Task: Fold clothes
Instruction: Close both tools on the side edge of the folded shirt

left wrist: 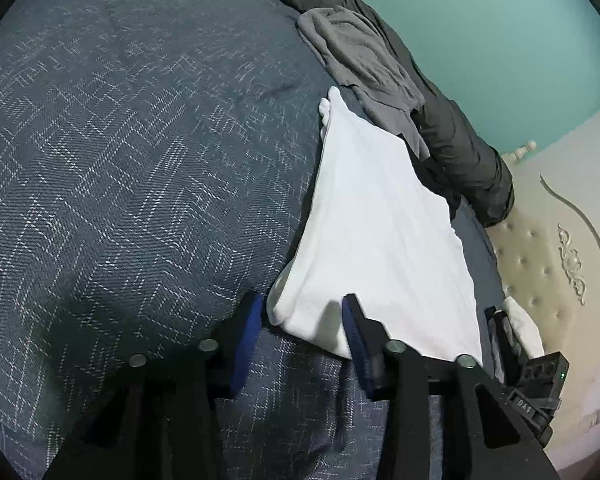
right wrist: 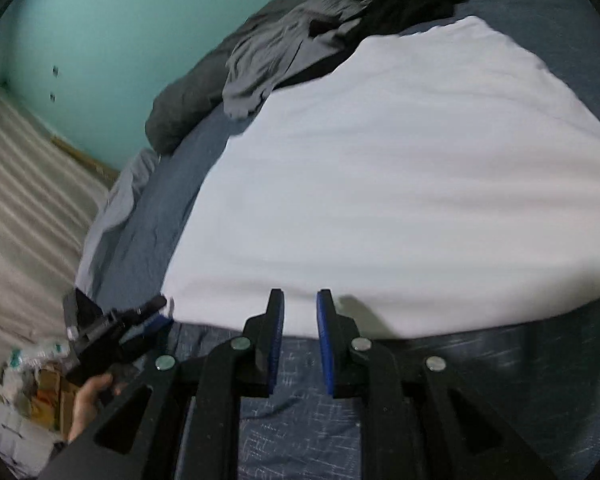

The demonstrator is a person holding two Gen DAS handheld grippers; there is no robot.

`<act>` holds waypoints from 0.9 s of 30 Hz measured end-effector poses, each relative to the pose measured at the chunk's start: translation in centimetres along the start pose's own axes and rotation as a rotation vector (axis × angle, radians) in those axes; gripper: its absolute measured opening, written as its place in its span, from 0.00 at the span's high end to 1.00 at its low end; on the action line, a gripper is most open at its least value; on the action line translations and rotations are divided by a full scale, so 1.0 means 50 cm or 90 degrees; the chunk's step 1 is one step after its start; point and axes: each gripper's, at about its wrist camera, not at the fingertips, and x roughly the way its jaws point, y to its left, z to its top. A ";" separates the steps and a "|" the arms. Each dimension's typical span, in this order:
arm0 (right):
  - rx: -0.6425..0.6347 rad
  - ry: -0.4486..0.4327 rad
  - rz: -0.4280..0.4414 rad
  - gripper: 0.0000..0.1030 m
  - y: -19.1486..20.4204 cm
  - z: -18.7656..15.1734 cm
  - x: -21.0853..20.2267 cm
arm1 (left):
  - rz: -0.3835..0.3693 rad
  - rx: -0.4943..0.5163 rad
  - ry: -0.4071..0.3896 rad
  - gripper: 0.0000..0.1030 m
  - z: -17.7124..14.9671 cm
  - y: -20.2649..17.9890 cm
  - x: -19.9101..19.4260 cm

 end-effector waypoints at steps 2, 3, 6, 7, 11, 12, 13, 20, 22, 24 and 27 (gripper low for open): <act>-0.008 0.009 -0.010 0.85 0.006 0.003 0.013 | -0.007 -0.002 0.003 0.76 0.000 0.000 0.000; -0.012 0.013 -0.014 0.86 0.009 0.004 0.019 | -0.010 -0.002 0.003 0.78 0.000 0.001 0.000; -0.009 0.040 -0.025 0.92 0.011 0.000 0.041 | -0.019 -0.005 0.006 0.85 0.000 0.001 -0.001; -0.007 0.052 -0.034 0.93 0.009 -0.003 0.049 | -0.023 -0.005 0.007 0.88 0.000 0.002 -0.001; 0.002 0.082 -0.059 0.99 -0.001 -0.030 0.064 | -0.032 0.000 0.002 0.90 0.003 -0.004 -0.010; -0.008 0.088 -0.067 0.99 0.003 -0.036 0.061 | -0.033 0.000 0.001 0.90 0.004 -0.005 -0.012; -0.017 0.095 -0.074 0.99 0.007 -0.042 0.058 | -0.032 0.000 0.001 0.90 0.003 -0.006 -0.013; -0.009 0.050 -0.074 1.00 0.018 0.007 0.018 | -0.027 0.002 0.007 0.89 0.001 -0.011 -0.013; -0.015 0.034 -0.084 1.00 0.023 0.030 0.016 | -0.021 -0.005 0.005 0.87 0.001 -0.007 -0.013; -0.026 0.049 -0.102 1.00 0.021 0.038 0.038 | -0.018 -0.011 0.007 0.84 0.003 -0.002 -0.010; -0.029 0.076 -0.119 0.99 0.009 0.024 0.072 | -0.016 -0.018 0.014 0.82 0.003 0.004 -0.006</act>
